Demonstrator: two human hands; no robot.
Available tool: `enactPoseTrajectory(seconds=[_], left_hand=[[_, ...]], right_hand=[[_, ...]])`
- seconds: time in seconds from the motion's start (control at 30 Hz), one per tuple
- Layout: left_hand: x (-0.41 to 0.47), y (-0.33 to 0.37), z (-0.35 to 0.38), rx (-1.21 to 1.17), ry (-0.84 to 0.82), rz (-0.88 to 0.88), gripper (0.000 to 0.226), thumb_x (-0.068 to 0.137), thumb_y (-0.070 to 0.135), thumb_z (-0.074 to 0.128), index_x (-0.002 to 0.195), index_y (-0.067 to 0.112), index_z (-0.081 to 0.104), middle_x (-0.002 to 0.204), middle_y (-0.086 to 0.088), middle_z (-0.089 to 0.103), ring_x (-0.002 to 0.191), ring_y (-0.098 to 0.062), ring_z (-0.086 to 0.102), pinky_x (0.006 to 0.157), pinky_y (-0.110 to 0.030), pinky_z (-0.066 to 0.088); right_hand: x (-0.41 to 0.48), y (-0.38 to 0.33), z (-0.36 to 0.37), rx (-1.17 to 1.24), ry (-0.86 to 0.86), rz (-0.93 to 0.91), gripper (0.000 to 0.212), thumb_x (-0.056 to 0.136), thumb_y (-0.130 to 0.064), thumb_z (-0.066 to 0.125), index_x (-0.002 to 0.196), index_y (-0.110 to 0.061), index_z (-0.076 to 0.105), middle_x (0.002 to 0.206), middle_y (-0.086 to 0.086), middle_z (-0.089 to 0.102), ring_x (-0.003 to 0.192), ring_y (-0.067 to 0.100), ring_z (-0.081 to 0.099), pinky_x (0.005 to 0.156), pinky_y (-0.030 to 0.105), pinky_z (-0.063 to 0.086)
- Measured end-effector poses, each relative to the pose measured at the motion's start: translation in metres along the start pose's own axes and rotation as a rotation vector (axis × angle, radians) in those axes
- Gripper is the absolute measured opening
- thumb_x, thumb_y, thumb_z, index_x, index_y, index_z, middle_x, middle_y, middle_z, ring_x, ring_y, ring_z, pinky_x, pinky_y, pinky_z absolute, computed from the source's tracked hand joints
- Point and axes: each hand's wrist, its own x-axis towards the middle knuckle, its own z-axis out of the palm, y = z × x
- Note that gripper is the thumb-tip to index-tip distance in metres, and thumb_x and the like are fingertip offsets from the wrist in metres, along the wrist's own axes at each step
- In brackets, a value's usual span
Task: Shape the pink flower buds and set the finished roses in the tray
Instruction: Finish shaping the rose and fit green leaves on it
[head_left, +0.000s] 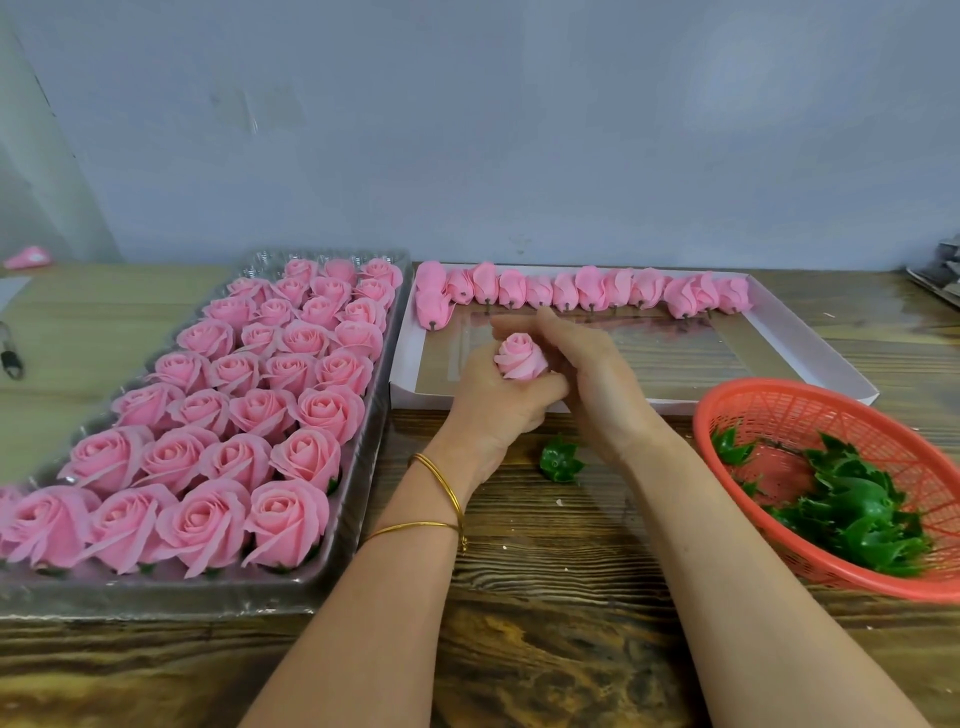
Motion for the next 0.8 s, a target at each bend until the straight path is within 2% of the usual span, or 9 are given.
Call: enactPoseTrajectory(seconds=[0.1,0.17,0.27,0.37,0.43,0.6,0.7,0.8], left_hand=[[0.001,0.001,-0.001,-0.005,-0.020,0.000,0.035,0.071,0.001,0.063,0.067,0.035,0.065,0.055,0.005,0.049,0.042,-0.004,0.044,0.038,-0.016,0.032],[0.001,0.001,-0.002,-0.033,-0.073,-0.011,0.038,0.074,-0.004,0.060,0.065,0.032,0.063,0.052,0.005,0.044,0.039,-0.005,0.039,0.037,-0.016,0.029],[0.000,-0.001,0.000,-0.040,-0.134,-0.054,0.032,0.072,-0.006,0.057,0.060,0.023,0.054,0.046,0.006,0.035,0.036,-0.005,0.032,0.036,-0.014,0.026],[-0.002,-0.001,0.003,-0.027,-0.128,-0.096,0.025,0.068,-0.006,0.056,0.065,0.016,0.044,0.048,0.002,0.027,0.037,-0.006,0.029,0.036,-0.014,0.024],[-0.003,0.001,0.003,-0.017,-0.129,-0.106,0.024,0.065,-0.005,0.055,0.068,0.015,0.042,0.051,0.002,0.028,0.038,-0.006,0.031,0.036,-0.014,0.024],[-0.006,0.006,0.001,-0.020,-0.171,-0.141,0.042,0.081,-0.022,0.045,0.064,0.015,0.040,0.043,0.010,0.031,0.036,0.000,0.032,0.035,-0.012,0.025],[-0.007,0.009,0.004,-0.013,-0.169,-0.128,0.042,0.085,-0.021,0.044,0.062,0.014,0.040,0.042,0.010,0.029,0.035,0.001,0.032,0.035,-0.011,0.024],[-0.009,0.014,0.009,0.035,-0.127,-0.112,0.041,0.089,-0.017,0.044,0.062,0.013,0.039,0.043,0.013,0.035,0.034,0.001,0.038,0.035,-0.009,0.026]], right_hand=[[0.001,-0.005,-0.004,0.064,0.033,-0.038,0.022,0.091,-0.021,0.057,0.103,-0.010,0.073,0.105,0.006,0.074,0.101,0.015,0.069,0.084,0.027,0.055],[0.000,-0.007,-0.006,0.085,0.022,-0.030,0.020,0.087,-0.014,0.063,0.102,-0.004,0.071,0.106,0.015,0.071,0.099,0.019,0.068,0.088,0.035,0.053],[-0.002,-0.008,-0.005,0.069,-0.030,-0.012,0.016,0.074,-0.006,0.072,0.090,-0.004,0.070,0.113,0.023,0.068,0.102,0.024,0.066,0.092,0.039,0.052],[-0.003,-0.007,-0.004,0.047,-0.084,0.000,0.016,0.068,-0.005,0.072,0.083,-0.005,0.069,0.111,0.017,0.071,0.104,0.023,0.067,0.095,0.037,0.053],[-0.003,-0.006,-0.005,0.046,-0.114,-0.002,0.020,0.065,-0.001,0.078,0.083,-0.004,0.069,0.108,0.013,0.072,0.103,0.020,0.067,0.093,0.033,0.054],[-0.002,-0.004,-0.005,0.026,-0.143,0.010,0.022,0.067,-0.010,0.075,0.088,-0.006,0.073,0.109,0.011,0.073,0.107,0.021,0.067,0.094,0.031,0.054],[-0.002,-0.003,-0.005,0.034,-0.169,0.042,0.025,0.070,-0.015,0.073,0.095,-0.012,0.075,0.110,0.014,0.072,0.105,0.019,0.068,0.090,0.029,0.055],[-0.003,-0.002,-0.004,0.014,-0.208,0.056,0.026,0.076,-0.014,0.075,0.102,-0.020,0.076,0.105,0.007,0.073,0.104,0.016,0.068,0.086,0.025,0.055]])
